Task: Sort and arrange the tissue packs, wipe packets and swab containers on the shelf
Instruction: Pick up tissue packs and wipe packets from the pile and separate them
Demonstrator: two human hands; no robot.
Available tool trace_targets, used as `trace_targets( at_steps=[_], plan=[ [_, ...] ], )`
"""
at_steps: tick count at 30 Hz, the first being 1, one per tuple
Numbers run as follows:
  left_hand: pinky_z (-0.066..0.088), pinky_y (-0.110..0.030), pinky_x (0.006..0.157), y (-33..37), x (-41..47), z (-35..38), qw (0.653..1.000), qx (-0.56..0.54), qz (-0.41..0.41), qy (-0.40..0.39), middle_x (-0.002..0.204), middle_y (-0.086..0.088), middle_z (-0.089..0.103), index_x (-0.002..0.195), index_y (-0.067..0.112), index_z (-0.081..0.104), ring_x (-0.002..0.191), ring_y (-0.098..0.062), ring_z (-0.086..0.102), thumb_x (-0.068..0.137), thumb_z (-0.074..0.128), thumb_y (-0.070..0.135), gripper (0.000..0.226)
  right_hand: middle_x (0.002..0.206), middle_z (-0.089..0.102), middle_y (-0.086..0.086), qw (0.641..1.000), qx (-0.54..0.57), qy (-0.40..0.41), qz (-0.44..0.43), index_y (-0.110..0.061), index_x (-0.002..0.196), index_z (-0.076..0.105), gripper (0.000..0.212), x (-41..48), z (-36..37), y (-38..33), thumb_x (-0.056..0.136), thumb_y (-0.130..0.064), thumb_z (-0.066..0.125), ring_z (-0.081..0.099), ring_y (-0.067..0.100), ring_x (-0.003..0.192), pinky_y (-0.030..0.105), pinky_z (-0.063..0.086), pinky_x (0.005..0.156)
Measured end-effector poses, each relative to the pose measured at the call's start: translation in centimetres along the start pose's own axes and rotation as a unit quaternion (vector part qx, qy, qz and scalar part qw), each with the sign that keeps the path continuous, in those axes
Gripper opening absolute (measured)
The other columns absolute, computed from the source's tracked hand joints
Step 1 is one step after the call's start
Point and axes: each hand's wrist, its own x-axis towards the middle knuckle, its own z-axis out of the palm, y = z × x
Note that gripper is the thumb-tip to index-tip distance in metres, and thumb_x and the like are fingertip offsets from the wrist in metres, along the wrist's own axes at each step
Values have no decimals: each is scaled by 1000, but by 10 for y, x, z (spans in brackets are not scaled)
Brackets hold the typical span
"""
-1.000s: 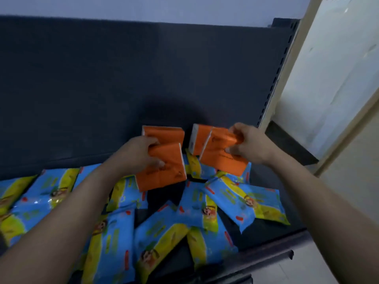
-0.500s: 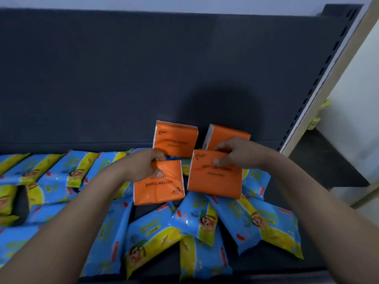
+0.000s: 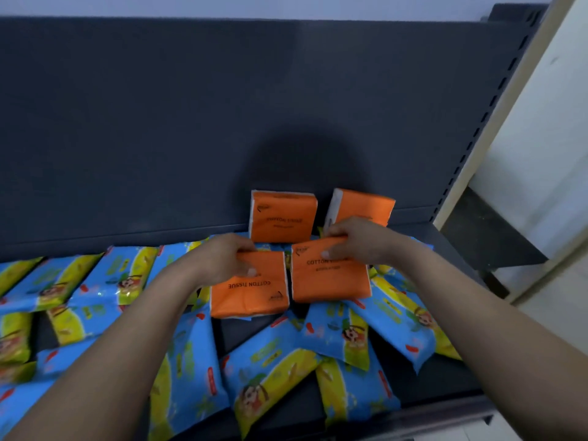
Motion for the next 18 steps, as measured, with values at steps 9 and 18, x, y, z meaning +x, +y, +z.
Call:
trace_targets(
  at_steps=[9,18],
  plan=[
    [40,-40,98,25,-3,8,981,24,89,172,117,-5,57,118,16,59,111,-23,52,80,69,22,39,108,68,7,985,-35,164,39,-15,107,68,28,-18,7,1,87,-34,63,60,24,105,31,45,85],
    [43,-24,90,114,31,42,967,-77,221,106,103,-1,64,100,14,66,97,-13,58,79,70,14,21,119,64,12,971,-69,174,151,-11,116,64,33,-55,-25,77,87,-26,64,58,28,111,32,46,92]
  ],
)
